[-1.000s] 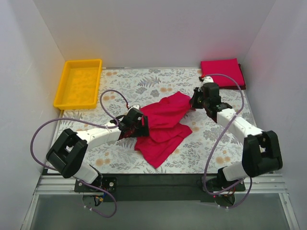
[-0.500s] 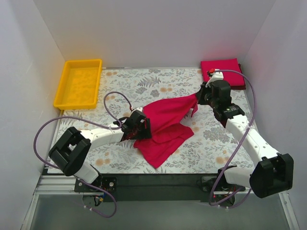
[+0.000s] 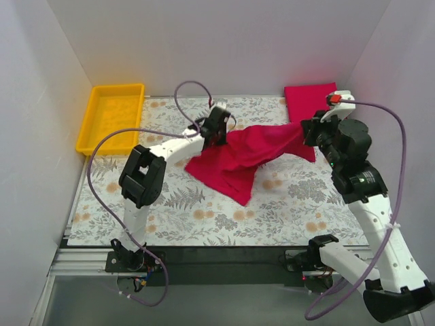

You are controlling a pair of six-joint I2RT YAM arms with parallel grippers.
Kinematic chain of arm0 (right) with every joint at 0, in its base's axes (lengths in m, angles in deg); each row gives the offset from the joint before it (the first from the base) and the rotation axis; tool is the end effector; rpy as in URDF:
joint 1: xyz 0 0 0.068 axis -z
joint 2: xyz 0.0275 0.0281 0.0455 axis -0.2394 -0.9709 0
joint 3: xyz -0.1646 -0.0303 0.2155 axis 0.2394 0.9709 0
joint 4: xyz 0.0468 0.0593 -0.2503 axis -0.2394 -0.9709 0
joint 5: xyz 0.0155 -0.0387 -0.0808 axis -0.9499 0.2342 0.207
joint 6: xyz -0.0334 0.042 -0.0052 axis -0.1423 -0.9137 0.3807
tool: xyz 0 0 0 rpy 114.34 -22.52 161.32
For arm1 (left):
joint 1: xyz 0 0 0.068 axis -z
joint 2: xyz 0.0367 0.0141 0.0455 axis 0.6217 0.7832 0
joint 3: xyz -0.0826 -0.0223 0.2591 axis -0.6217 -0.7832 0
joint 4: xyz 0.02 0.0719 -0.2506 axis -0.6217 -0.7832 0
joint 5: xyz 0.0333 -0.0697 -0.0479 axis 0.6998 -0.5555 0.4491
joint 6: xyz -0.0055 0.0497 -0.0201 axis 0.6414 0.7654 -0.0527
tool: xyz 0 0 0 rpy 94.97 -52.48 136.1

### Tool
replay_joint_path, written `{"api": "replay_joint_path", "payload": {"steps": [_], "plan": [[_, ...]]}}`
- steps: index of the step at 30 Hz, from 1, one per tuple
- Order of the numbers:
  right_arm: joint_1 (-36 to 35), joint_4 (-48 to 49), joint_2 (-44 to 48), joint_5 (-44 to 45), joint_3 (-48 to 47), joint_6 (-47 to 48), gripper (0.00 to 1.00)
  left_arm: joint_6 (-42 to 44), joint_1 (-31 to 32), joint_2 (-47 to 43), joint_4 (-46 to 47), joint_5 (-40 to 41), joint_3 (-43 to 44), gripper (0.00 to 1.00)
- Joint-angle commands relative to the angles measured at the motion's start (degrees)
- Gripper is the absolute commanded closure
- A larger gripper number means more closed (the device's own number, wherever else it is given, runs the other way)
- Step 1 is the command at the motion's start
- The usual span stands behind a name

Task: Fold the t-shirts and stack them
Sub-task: Flatten the tshirt out

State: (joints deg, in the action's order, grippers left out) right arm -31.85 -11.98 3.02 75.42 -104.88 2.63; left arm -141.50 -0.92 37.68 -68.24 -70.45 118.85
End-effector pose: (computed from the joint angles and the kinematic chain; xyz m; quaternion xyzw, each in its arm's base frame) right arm 0.1856 0.0548 0.4159 -0.0104 0.7429 0.1027 0.6614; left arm 0.3631 -0.2665 0.1992 -0.2455 0.8998 -0.1712 0.3174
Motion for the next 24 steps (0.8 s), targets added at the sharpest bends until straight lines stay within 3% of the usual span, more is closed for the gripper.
{"api": "replay_joint_path", "payload": {"steps": [1,4,5,6,7,9,10,12,13,14,15,19,22,23,24], "plan": [[0.25,-1.17,4.65,-4.60,-7.28,3.28,0.99,10.75,-3.33,-1.27,2.38,5.89,19.81,1.00],[0.25,-2.14,5.80,-14.59,-9.74,2.23,0.99,15.33,-3.77,1.90,4.31,6.42,30.36,1.00],[0.25,-2.32,6.06,-17.52,-9.92,1.36,0.99,16.83,-3.85,2.08,4.32,6.77,31.27,0.96],[0.25,-2.41,5.98,-20.68,-9.40,0.48,0.99,17.10,-3.94,1.38,4.32,7.21,31.37,0.68],[0.25,-2.15,5.63,-27.32,-8.96,-2.40,0.99,16.93,-4.03,0.24,4.32,7.82,30.41,0.51],[0.16,-0.75,4.14,-34.21,-4.95,-6.36,0.99,13.78,-4.12,-5.79,4.84,7.83,22.53,0.25],[0.07,3.09,3.17,-40.07,-2.13,-10.56,0.99,12.64,-4.12,-8.18,5.80,7.31,18.92,0.21],[-2.03,7.50,2.64,-42.76,3.41,-14.98,0.99,7.63,-4.12,-16.59,6.07,7.04,7.32,0.17],[-3.61,9.09,1.77,-41.81,8.39,-16.91,0.99,5.87,-4.21,-19.86,6.25,7.04,3.63,0.17],[-7.89,9.10,1.24,-40.41,10.10,-16.93,0.99,3.25,-4.12,-25.55,6.25,6.17,-4.50,0.16],[-10.36,9.02,0.54,-38.74,11.68,-16.93,0.99,1.65,-4.12,-25.61,6.25,5.47,-8.06,0.16],[-21.09,7.79,-5.69,-33.02,16.44,-18.33,0.99,-4.77,-3.68,-41.38,3.37,1.51,-24.68,0.15],[-29.27,5.86,-12.44,-31.27,16.62,-17.90,0.87,-10.03,-2.80,-47.47,-0.68,-1.04,-34.09,0.15],[-32.94,5.24,-14.31,-31.17,15.49,-17.55,0.72,-11.01,-2.63,-51.06,-1.22,-2.00,-36.46,0.15],[-34.37,3.58,-15.98,-31.26,14.35,-15.63,0.65,-11.89,-2.10,-52.57,-1.92,-3.84,-38.31,0.15]]}}
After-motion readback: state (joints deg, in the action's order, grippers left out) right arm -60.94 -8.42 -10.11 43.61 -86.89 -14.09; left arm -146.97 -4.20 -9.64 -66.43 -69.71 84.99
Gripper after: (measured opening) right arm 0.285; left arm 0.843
